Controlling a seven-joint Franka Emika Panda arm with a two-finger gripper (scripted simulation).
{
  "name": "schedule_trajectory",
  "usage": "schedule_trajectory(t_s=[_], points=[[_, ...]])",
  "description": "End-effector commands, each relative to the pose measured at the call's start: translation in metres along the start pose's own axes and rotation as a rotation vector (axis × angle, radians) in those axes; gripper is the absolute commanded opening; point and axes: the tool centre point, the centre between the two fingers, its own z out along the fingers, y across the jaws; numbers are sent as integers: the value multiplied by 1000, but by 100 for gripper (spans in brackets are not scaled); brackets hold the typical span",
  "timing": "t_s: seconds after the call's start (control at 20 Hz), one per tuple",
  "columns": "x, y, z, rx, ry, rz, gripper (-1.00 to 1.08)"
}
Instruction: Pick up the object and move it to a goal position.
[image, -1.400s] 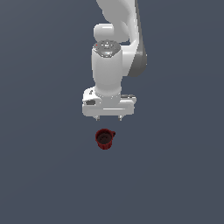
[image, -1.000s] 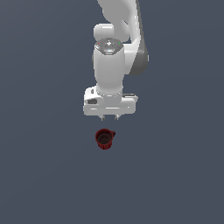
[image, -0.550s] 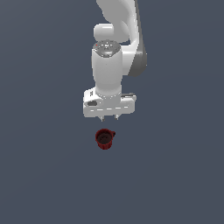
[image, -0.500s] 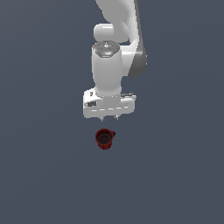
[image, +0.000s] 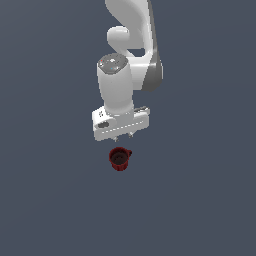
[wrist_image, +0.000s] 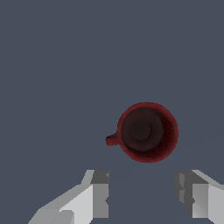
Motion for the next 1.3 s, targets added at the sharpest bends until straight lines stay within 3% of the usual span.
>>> schedule_trajectory(t_s=[0.0,1.25], points=[[-1,2,4,15,2,-48,28],[-14,20,40,157,81,-514,28]])
